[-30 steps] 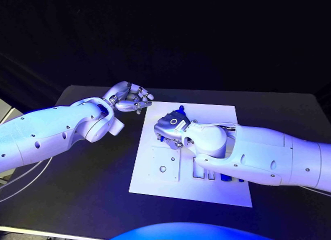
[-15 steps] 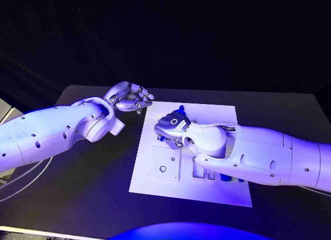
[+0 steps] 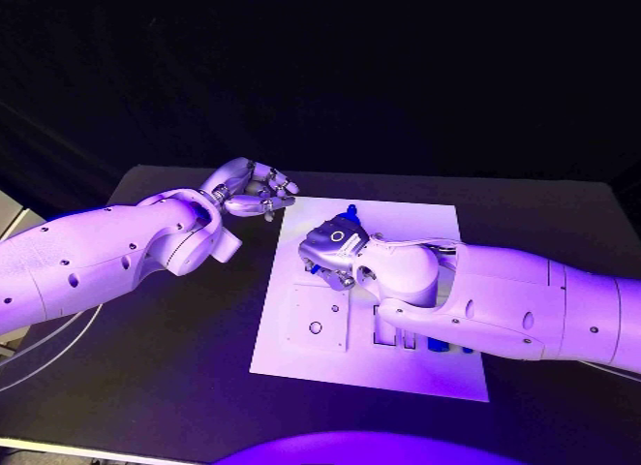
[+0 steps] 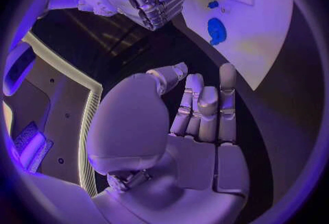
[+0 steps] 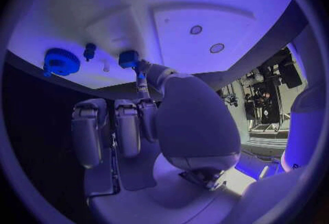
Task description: Assemble the parts on the task board
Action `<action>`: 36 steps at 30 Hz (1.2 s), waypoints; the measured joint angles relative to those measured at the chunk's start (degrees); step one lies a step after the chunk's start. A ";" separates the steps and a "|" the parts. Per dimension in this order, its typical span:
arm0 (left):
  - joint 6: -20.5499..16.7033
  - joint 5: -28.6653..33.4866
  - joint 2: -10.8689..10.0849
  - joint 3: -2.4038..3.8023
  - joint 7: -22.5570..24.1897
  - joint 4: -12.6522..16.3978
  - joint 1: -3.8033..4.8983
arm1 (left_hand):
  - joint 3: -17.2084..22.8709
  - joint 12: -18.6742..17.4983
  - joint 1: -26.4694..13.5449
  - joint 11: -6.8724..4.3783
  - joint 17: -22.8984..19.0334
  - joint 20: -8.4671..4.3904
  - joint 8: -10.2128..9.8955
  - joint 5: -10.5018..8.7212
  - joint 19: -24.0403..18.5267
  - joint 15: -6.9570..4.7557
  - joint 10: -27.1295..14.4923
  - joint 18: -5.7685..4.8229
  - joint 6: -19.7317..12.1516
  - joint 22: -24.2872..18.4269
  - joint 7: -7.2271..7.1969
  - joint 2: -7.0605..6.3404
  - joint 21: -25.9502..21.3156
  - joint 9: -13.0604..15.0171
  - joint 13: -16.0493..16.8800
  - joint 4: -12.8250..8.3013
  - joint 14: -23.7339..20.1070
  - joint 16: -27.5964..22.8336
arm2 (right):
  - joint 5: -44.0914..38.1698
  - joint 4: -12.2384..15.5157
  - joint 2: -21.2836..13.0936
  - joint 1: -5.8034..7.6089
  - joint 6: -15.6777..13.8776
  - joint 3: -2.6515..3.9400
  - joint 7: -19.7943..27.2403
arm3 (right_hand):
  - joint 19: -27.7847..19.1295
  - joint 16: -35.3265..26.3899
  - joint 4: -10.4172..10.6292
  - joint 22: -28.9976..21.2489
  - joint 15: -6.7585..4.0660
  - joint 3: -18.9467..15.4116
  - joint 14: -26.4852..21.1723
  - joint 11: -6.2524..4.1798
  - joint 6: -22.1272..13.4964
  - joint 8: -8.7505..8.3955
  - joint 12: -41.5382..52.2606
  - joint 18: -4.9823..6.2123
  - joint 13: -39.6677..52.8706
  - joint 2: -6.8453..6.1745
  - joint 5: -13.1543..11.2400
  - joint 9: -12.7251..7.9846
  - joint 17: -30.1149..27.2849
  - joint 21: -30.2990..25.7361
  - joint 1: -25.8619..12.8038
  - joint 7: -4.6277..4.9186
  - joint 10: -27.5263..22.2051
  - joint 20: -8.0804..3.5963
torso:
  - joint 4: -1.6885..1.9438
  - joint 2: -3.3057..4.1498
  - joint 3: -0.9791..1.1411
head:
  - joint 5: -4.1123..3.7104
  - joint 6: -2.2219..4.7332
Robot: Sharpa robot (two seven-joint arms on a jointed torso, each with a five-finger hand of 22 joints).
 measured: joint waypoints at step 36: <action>0.00 0.03 -0.02 0.00 -0.18 -0.13 0.00 | 0.00 0.00 0.00 0.00 0.04 0.00 0.00 0.00 0.00 0.00 0.00 0.00 0.00 -0.04 0.00 0.00 0.00 -0.02 0.01 0.00 0.00 0.00 | 0.15 0.07 -0.31 0.00 -0.85 -0.02 -0.14 | 0.00 0.00 0.40 0.03 0.00 -0.40 0.00 0.00 -2.14 -1.93 -0.27 0.00 0.00 -1.31 0.00 -0.86 0.03 0.00 -0.10 -0.50 0.00 0.00 | -0.01 -0.01 0.01 | 0.03 -0.14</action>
